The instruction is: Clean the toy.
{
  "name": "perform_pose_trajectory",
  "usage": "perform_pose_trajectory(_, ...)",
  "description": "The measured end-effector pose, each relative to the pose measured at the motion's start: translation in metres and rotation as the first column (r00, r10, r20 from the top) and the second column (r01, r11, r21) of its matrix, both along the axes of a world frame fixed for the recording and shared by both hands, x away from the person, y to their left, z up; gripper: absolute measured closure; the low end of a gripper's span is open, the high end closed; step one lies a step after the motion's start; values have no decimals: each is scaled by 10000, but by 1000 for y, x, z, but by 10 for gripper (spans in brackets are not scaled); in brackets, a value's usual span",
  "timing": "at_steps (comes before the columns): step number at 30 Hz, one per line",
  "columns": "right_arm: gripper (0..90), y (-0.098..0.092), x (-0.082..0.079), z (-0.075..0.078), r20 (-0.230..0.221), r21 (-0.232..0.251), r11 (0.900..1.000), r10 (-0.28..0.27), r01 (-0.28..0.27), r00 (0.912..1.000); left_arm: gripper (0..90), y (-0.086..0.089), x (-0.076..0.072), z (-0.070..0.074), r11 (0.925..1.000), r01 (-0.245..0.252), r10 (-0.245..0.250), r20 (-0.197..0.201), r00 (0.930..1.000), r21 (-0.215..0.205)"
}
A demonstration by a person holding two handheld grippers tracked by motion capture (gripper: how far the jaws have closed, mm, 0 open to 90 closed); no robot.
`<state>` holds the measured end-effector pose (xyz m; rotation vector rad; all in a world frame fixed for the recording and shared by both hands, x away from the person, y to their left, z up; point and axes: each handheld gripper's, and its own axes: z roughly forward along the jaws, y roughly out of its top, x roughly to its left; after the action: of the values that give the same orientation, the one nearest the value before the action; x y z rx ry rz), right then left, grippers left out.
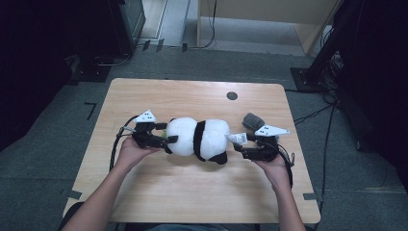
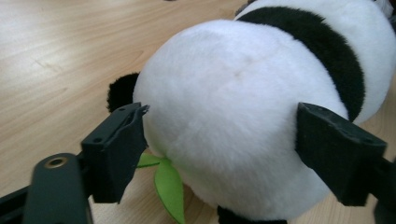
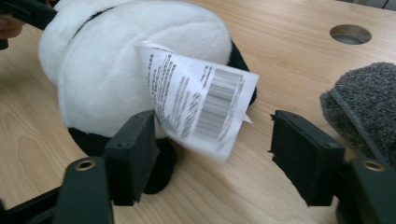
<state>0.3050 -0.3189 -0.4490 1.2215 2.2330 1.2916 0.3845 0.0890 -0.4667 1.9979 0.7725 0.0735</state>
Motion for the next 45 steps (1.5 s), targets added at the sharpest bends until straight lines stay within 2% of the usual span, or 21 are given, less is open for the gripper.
perform_pose_trajectory(1,261,-2,1,0,-18,-79,10000,4,-4,10000,114,1,1,-1,10000,26,-27,-115,9999,-80)
perform_pose_trajectory(2,199,-4,4,-2,-235,-63,9999,-101,99,9997,79,1,2,-3,9999,16,-19,-278,9996,-109)
perform_pose_trajectory(4,197,-6,6,-3,-367,-3,9999,-128,128,9992,78,2,4,-5,9998,165,-167,-193,9997,-101)
perform_pose_trajectory(6,194,-9,8,-5,-287,-64,9994,-340,338,9990,77,1,4,-6,9998,185,-187,-313,9993,-85)
perform_pose_trajectory(9,174,-15,13,-5,-152,88,9985,-530,532,9985,76,0,4,-8,9994,328,-332,-376,9987,-128)
perform_pose_trajectory(11,166,-20,15,-6,-63,130,9985,-532,533,9986,89,0,6,-10,9985,455,-476,-685,9965,-317)
perform_pose_trajectory(13,167,-22,18,-8,25,-113,9976,-684,684,9977,145,1,7,-11,9969,549,-600,-952,9936,-556)
perform_pose_trajectory(16,171,-27,25,-10,122,-508,9938,-983,988,9951,191,2,8,-12,9954,706,-772,-1045,9915,-652)
perform_pose_trajectory(19,176,-32,33,-9,225,-582,9901,-1266,1277,9917,232,2,6,-11,9955,740,-803,-1113,9905,-590)
perform_pose_trajectory(21,189,-37,37,-8,379,-577,9862,-1532,1552,9875,254,3,4,-13,9955,630,-703,-1071,9918,-703)
perform_pose_trajectory(25,233,-50,47,-9,463,-666,9763,-2033,2061,9780,319,4,0,-13,9961,552,-621,-1028,9928,-685)
perform_pose_trajectory(27,282,-60,56,-14,538,-928,9636,-2465,2507,9676,334,4,-1,-13,9964,486,-560,-1077,9926,-697)
perform_pose_trajectory(30,326,-65,63,-21,434,-1091,9581,-2615,2648,9642,340,3,-4,-13,9969,399,-463,-963,9943,-675)
perform_pose_trajectory(34,425,-68,73,-34,-102,-1105,9603,-2587,2560,9659,340,3,-5,-13,9974,315,-378,-978,9945,-649)
perform_pose_trajectory(36,455,-69,77,-40,-231,-1297,9569,-2650,2599,9640,329,3,-5,-13,9975,262,-328,-1023,9942,-656)
perform_pose_trajectory(38,520,-70,79,-44,-378,-1304,9573,-2650,2582,9635,327,3,-6,-13,9975,243,-310,-1008,9944,-670)
perform_pose_trajectory(39,572,-71,81,-47,-483,-1382,9536,-2761,2674,9599,326,3,-6,-14,9973,229,-296,-981,9947,-692)
perform_pose_trajectory(40,572,-71,81,-47,-483,-1382,9536,-2761,2674,9599,326,3,-7,-14,9972,231,-300,-959,9949,-713)
perform_pose_trajectory(42,653,-74,82,-50,-702,-1501,9514,-2814,2688,9570,315,4,-7,-15,9972,214,-282,-948,9951,-721)
perform_pose_trajectory(43,653,-74,82,-50,-702,-1501,9514,-2814,2688,9570,315,4,-7,-15,9971,202,-272,-946,9951,-739)
perform_pose_trajectory(45,709,-75,82,-52,-831,-1569,9523,-2768,2617,9573,301,4,-7,-15,9973,163,-233,-989,9948,-712)
